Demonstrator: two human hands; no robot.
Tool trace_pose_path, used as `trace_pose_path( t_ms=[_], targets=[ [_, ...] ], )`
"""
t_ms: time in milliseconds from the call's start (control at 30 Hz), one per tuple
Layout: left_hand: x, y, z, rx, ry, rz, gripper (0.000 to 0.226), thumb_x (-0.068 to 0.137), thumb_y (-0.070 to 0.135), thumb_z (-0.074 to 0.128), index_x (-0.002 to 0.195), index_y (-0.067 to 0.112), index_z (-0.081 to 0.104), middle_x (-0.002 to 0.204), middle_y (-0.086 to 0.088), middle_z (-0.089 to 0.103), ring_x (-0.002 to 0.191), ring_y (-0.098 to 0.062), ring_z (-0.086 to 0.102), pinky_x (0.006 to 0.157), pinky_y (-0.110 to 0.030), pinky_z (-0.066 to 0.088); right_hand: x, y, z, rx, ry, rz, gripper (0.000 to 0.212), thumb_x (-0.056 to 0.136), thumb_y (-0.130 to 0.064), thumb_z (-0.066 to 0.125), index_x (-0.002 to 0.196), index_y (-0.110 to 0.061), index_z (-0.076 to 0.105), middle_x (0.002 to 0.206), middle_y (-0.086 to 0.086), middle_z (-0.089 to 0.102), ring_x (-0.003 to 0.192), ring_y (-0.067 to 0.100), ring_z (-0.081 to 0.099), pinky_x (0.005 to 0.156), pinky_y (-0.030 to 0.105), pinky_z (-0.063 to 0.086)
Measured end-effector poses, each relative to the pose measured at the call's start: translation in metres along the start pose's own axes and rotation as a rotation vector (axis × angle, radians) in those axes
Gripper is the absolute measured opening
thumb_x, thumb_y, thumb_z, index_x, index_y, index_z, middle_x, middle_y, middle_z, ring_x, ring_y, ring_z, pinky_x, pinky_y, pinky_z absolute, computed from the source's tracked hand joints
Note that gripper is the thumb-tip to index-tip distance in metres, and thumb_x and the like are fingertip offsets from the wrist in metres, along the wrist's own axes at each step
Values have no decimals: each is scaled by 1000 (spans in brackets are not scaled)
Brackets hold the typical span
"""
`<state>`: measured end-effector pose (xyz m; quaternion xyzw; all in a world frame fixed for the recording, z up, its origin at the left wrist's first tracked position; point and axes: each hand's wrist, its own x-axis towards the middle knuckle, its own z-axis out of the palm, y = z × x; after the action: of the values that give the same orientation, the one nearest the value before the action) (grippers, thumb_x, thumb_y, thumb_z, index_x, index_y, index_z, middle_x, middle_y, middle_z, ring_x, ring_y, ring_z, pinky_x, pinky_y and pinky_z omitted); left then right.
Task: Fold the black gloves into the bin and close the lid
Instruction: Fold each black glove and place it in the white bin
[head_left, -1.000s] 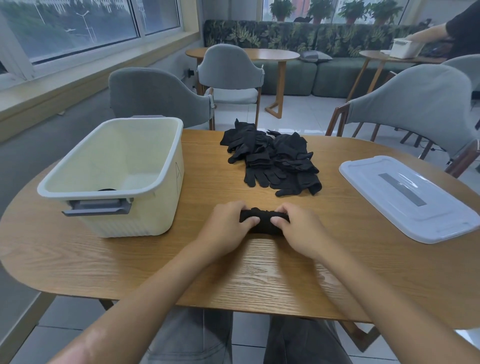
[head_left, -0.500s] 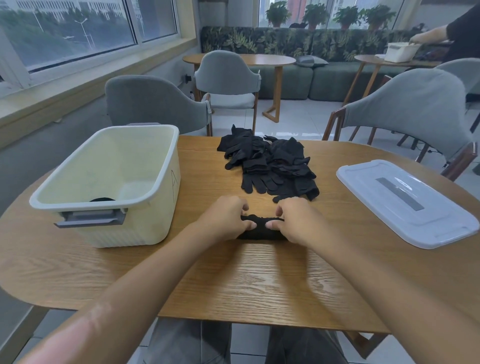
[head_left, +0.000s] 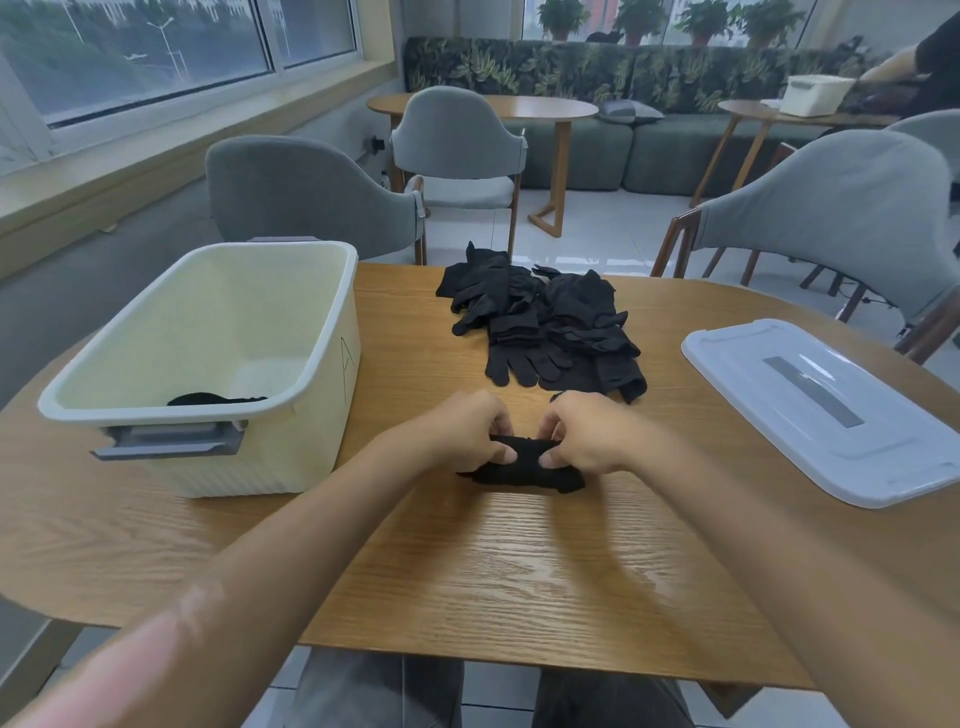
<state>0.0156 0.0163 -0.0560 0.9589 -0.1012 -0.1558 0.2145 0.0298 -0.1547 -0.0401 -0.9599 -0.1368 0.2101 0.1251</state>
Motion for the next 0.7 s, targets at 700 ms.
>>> trace_pose_path(
  t_ms=[700],
  targets=[
    [-56, 10, -63, 60, 129, 103, 6, 93, 23, 70, 96, 24, 64, 98, 4, 66, 89, -14, 62, 64, -21, 42, -41, -35, -37, 144, 88, -216, 15, 94, -22, 69, 108, -21, 66, 103, -6, 66, 96, 14, 62, 77, 27, 49]
  ],
)
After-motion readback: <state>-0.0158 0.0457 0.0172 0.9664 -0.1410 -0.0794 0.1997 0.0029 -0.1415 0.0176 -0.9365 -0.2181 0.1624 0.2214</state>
